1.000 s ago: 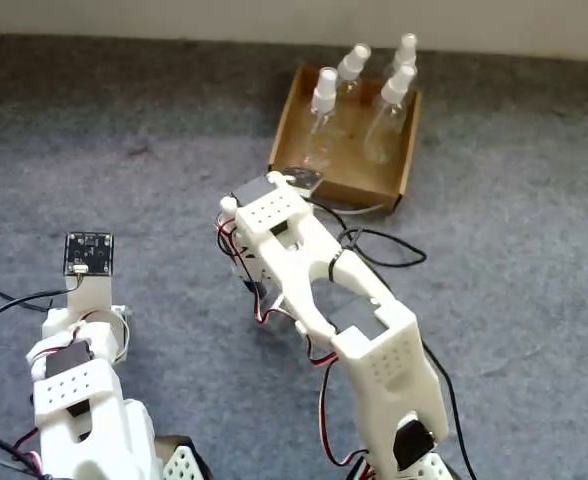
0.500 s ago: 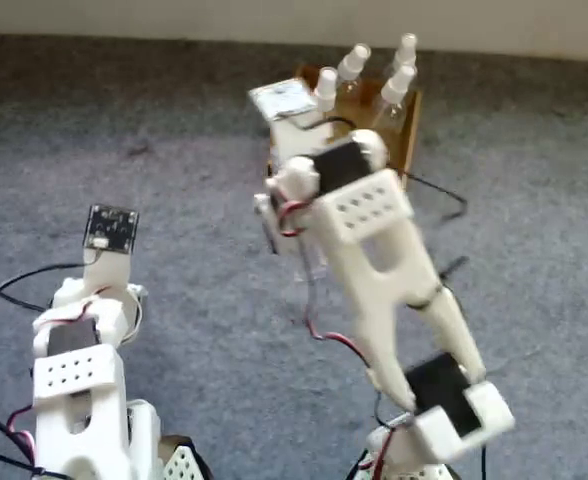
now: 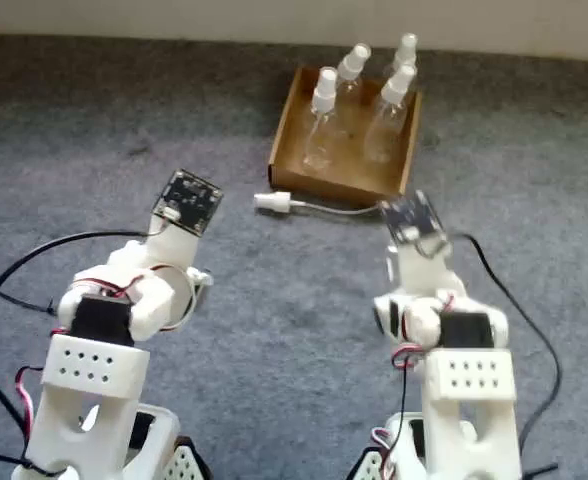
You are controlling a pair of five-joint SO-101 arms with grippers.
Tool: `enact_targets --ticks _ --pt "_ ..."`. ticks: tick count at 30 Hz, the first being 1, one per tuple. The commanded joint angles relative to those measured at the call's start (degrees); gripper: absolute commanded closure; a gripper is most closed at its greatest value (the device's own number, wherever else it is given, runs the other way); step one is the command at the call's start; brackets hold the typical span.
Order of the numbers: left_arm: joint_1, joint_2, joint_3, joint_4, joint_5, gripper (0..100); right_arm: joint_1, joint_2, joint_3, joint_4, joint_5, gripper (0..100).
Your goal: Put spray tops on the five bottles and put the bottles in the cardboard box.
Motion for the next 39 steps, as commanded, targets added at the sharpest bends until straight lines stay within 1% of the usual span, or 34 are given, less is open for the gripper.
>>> enact_targets --ticks 1,4,7,14,18,20,21,23,27,34,36,39 --pt "7.9 -0.3 -0.7 0.3 3.6 84 5.6 -11.4 15.0 -7.2 0.8 99.3" --pt "9.7 -0.6 3.1 -1.8 3.8 84 6.1 -17.2 23.3 -8.5 -1.1 99.3" --pt "9.6 -0.7 6.6 -6.0 3.8 84 5.8 -21.1 24.0 -8.3 -3.5 99.3" --pt "9.3 -0.7 8.8 -8.4 3.6 84 5.7 -22.3 24.3 -8.4 -3.5 99.3" --pt "2.5 -0.6 9.6 -12.2 3.2 84 6.1 -22.5 24.0 -8.3 -3.1 99.3" --pt "-1.2 -0.7 10.7 -15.2 1.1 84 6.1 -22.5 24.1 -8.3 -0.1 99.3" --pt "-2.5 -0.7 11.6 -16.5 1.4 84 6.0 -22.5 24.0 -8.2 1.2 99.3" --pt "-2.7 -0.7 14.2 -19.3 1.7 84 6.0 -22.5 24.0 -7.7 0.8 99.3" --pt "-0.1 -0.7 16.5 -24.8 1.7 84 6.2 -22.5 24.0 -4.3 0.8 99.3" --pt "0.9 -0.7 17.0 -24.7 2.1 84 6.3 -22.5 24.3 -4.5 0.4 99.3" --pt "0.8 -0.7 16.9 -24.6 2.2 84 7.1 -22.5 24.1 -4.9 0.4 99.3" --pt "0.6 -0.5 16.5 -24.5 4.0 84 9.1 -22.5 24.3 -8.0 0.4 99.3"
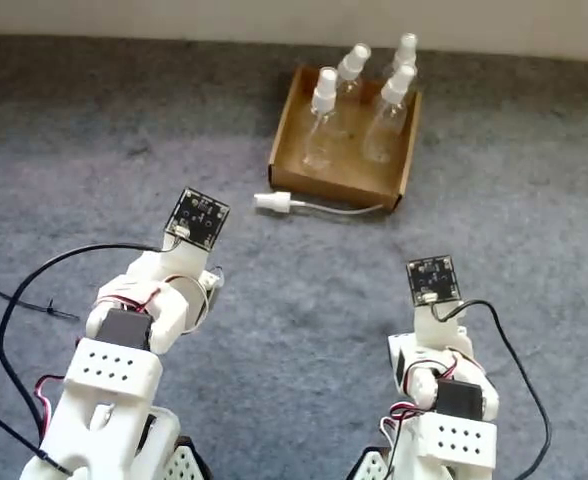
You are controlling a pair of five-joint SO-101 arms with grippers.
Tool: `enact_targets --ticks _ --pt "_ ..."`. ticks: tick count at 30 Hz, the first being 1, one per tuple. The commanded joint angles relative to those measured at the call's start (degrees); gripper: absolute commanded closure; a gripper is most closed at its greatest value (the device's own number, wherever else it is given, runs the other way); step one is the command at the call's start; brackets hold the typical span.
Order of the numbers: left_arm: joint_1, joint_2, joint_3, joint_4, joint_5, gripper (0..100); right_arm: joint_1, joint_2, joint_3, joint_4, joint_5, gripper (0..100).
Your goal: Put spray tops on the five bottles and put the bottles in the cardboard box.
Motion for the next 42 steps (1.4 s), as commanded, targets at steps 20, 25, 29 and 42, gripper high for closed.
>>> enact_targets --ticks 20,25,29,42 --pt "-0.9 19.4 -29.1 2.1 16.1 84 4.6 0.1 0.0 -4.6 0.4 99.3" --pt "0.0 42.8 -43.8 4.2 21.2 83 4.6 0.1 0.0 -4.9 0.4 99.3" --pt "2.2 56.2 -53.1 6.4 33.2 83 4.5 0.1 0.0 -4.9 0.4 99.3" --pt "9.4 61.1 -59.7 3.3 56.0 83 2.5 0.1 1.8 -6.9 0.4 99.3"
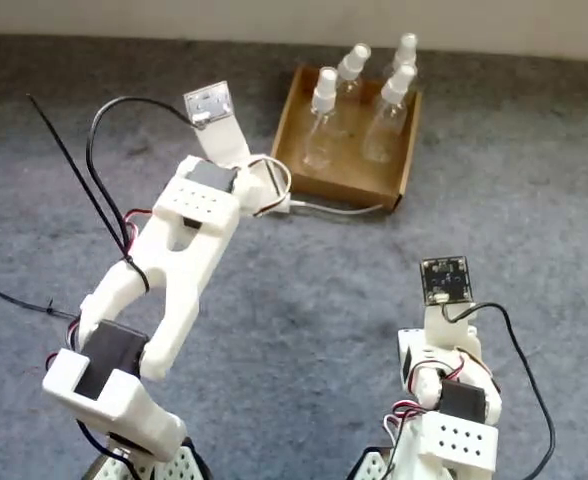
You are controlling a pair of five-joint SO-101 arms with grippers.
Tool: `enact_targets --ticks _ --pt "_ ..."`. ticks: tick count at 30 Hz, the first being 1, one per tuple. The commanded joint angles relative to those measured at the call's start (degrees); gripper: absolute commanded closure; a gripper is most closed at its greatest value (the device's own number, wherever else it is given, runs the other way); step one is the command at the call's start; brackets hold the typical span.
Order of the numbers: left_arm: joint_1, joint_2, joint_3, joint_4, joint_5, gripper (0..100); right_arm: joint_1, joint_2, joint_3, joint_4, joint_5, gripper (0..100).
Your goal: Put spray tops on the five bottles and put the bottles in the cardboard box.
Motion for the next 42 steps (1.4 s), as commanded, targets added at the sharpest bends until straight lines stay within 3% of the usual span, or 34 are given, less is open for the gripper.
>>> enact_targets --ticks 1,11,15,22,26,33,42 --pt "0.5 -0.3 -1.8 -4.0 3.3 83 -0.9 0.2 -0.2 -1.6 0.4 99.3" --pt "0.7 9.8 -7.3 -6.6 3.2 83 -0.9 0.2 -0.2 -1.6 0.4 99.3" --pt "1.4 16.6 -13.7 -6.2 3.2 77 -1.1 0.2 -0.2 -1.6 0.4 99.3" --pt "1.6 22.2 -21.0 -0.4 3.4 77 -1.2 0.2 -0.2 -1.6 0.4 99.3" --pt "1.5 23.6 -20.9 0.1 3.3 77 -1.2 0.2 -0.2 -1.6 0.4 99.3" --pt "2.4 24.0 -21.3 10.6 3.0 77 -1.2 0.2 -0.2 -1.6 0.4 99.3" --pt "0.0 23.8 -21.5 14.2 -1.0 77 -1.2 0.2 -0.1 -1.6 0.4 99.3"
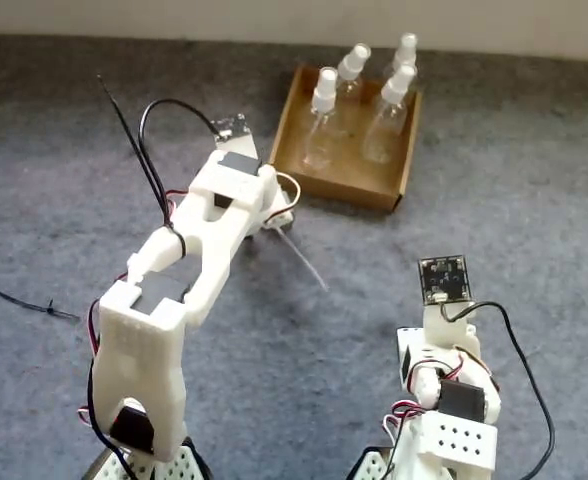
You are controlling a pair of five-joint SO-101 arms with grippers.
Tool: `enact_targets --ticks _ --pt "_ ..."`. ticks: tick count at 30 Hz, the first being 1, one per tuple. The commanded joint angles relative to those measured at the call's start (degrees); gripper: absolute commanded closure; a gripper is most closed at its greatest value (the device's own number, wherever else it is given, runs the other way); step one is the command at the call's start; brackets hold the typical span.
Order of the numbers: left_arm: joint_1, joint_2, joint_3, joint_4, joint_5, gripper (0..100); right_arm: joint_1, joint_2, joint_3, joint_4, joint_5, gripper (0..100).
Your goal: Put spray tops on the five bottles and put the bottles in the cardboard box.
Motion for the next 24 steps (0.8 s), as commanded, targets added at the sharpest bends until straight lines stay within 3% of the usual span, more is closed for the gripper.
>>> enact_targets --ticks 1,13,24 --pt "-1.6 -1.1 -2.9 1.2 -1.6 77 -0.7 0.0 -0.1 -1.2 0.4 99.3" --pt "-2.6 -0.7 -16.5 5.5 -1.1 77 -0.7 0.0 -0.1 -1.3 0.4 99.3" --pt "-2.2 -0.5 -11.6 4.8 1.1 77 -0.7 0.0 -0.1 -1.3 0.4 99.3"
